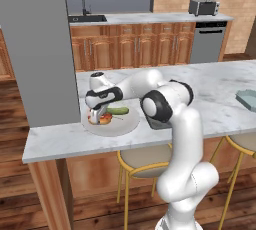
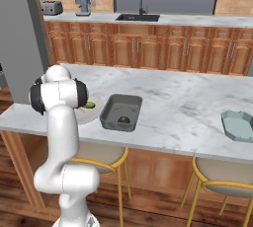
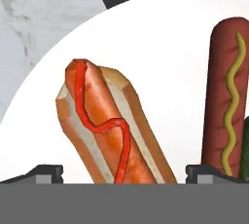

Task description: Place one cooked food and one vegetable from the large plate to each tupperware container.

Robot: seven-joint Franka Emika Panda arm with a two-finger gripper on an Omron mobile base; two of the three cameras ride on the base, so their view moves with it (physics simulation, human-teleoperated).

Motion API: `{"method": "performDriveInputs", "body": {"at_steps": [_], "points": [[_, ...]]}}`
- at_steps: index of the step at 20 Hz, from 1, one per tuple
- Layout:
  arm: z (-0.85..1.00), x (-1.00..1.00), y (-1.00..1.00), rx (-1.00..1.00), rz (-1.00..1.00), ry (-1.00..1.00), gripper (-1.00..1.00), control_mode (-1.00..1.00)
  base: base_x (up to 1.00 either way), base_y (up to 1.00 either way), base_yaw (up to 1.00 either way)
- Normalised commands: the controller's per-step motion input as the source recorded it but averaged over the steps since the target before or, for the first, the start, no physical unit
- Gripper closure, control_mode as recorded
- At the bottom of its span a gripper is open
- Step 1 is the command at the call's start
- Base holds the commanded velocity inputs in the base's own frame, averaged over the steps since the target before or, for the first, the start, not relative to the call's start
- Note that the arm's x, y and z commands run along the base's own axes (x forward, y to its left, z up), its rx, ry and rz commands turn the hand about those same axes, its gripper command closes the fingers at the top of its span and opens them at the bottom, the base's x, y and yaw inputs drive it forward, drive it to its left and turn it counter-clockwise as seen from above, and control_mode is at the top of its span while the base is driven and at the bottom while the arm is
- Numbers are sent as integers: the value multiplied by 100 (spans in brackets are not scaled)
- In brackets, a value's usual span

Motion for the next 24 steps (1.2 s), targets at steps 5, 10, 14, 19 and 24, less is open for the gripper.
{"method": "performDriveInputs", "body": {"at_steps": [5,10,14,19,24], "points": [[0,-40,0,0,0,-9,-100,-100,0,0,0],[0,-1,0,0,0,-3,-100,-100,0,0,0],[0,28,0,0,0,0,-100,-100,0,0,0],[0,22,0,0,0,0,-100,-100,0,0,0],[-5,5,0,-1,0,0,-100,-100,0,0,0]]}}
